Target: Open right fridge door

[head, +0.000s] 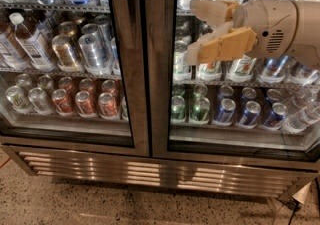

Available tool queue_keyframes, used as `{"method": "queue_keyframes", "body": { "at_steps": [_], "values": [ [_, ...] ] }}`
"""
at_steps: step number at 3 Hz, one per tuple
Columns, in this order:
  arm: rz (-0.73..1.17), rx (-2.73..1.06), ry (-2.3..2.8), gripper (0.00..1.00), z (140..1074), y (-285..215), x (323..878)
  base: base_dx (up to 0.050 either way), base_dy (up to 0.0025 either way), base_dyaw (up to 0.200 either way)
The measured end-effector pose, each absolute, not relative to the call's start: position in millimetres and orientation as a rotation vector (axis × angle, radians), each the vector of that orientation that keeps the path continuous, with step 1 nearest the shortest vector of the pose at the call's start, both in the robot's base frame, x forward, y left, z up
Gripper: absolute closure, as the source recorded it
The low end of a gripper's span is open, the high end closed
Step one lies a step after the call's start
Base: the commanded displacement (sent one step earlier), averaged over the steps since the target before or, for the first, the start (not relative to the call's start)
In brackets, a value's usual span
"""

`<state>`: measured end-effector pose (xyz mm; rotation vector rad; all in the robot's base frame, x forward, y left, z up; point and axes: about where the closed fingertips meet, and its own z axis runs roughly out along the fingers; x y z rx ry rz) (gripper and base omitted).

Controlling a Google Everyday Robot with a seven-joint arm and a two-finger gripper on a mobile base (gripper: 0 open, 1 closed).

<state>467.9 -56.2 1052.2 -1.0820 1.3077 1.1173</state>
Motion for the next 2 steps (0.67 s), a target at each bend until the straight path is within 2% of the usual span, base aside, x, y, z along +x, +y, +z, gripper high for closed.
{"method": "queue_keyframes", "body": {
  "at_steps": [1,2],
  "values": [
    [1.118,-1.097,1.341,0.0,1051.7,-50.1,471.0,0.0,0.0,0.0],
    [1.118,-1.097,1.341,0.0,1051.7,-50.1,471.0,-0.021,-0.00193,0.182]
  ]
}}
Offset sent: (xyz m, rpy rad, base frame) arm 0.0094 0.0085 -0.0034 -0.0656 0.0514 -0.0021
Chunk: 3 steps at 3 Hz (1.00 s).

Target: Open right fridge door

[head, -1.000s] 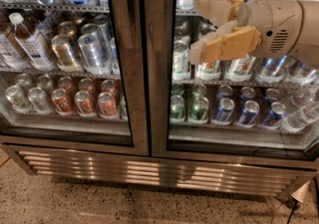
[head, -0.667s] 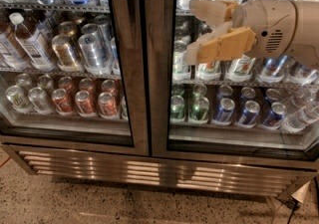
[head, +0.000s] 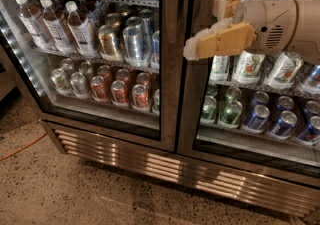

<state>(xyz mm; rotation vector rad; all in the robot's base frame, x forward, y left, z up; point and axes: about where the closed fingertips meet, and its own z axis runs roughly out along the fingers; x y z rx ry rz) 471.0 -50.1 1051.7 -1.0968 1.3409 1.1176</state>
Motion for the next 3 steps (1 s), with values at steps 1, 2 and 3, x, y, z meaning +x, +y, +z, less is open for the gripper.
{"method": "queue_keyframes", "body": {
  "at_steps": [1,2,3],
  "values": [
    [1.118,-1.097,1.341,0.0,1051.7,-50.1,471.0,0.0,0.0,0.0],
    [1.118,-1.097,1.341,0.19,1051.8,-50.1,471.0,0.0,0.0,0.0],
    [1.118,-1.097,1.341,0.42,1051.8,-50.0,471.0,0.0,0.0,0.0]
  ]
}}
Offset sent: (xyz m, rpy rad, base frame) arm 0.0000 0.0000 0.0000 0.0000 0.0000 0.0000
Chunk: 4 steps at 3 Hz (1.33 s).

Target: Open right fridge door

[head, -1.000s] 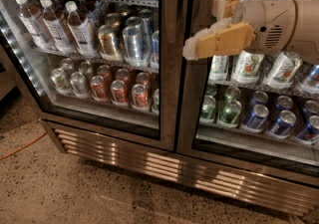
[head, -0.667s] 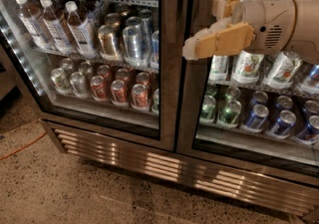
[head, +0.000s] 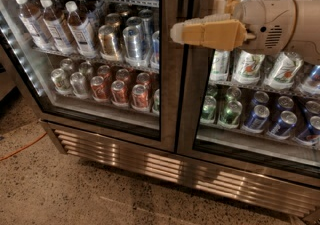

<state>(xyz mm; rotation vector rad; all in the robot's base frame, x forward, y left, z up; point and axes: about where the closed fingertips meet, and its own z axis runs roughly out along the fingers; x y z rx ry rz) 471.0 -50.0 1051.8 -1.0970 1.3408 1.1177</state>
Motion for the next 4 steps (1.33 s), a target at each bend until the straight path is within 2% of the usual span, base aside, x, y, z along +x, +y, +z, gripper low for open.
{"method": "queue_keyframes", "body": {
  "at_steps": [2,3,4],
  "values": [
    [1.118,-1.097,1.341,0.89,1051.8,-50.0,470.9,0.0,0.0,0.0],
    [1.118,-1.097,1.341,1.0,1051.8,-50.0,470.9,-0.049,0.0,0.0],
    [1.118,-1.097,1.341,1.0,1051.8,-50.0,470.9,-0.048,-0.00003,0.0]
  ]
}}
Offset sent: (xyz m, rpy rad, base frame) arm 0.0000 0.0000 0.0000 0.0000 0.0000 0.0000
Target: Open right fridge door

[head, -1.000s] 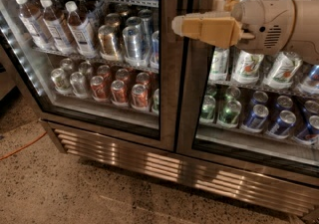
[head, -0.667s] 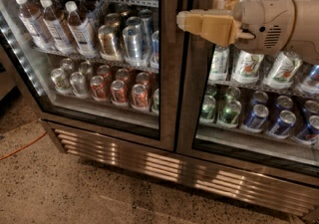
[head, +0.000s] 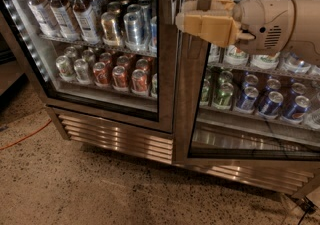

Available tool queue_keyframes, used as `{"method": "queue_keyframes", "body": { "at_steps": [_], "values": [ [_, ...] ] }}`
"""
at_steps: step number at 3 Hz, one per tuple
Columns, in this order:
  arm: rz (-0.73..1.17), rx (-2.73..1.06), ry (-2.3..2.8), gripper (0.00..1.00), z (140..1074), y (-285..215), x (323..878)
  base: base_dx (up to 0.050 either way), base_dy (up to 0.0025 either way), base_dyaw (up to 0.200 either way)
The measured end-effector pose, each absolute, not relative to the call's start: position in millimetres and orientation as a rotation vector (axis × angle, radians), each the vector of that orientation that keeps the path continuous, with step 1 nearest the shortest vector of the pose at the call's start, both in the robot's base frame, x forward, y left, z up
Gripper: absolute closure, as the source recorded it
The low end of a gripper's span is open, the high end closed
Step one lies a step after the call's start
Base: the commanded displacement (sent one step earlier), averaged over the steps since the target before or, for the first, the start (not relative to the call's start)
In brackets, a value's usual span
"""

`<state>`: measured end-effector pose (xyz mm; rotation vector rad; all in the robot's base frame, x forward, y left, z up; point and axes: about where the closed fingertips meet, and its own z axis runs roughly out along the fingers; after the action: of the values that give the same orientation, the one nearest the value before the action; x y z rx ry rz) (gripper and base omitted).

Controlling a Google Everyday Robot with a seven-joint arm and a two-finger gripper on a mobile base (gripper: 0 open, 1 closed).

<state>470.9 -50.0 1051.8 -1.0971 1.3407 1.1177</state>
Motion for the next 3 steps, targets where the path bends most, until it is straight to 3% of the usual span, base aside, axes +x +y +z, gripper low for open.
{"method": "queue_keyframes", "body": {
  "at_steps": [3],
  "values": [
    [1.118,-1.097,1.341,1.0,1051.8,-50.0,470.9,-0.049,-0.00001,0.0]
  ]
}}
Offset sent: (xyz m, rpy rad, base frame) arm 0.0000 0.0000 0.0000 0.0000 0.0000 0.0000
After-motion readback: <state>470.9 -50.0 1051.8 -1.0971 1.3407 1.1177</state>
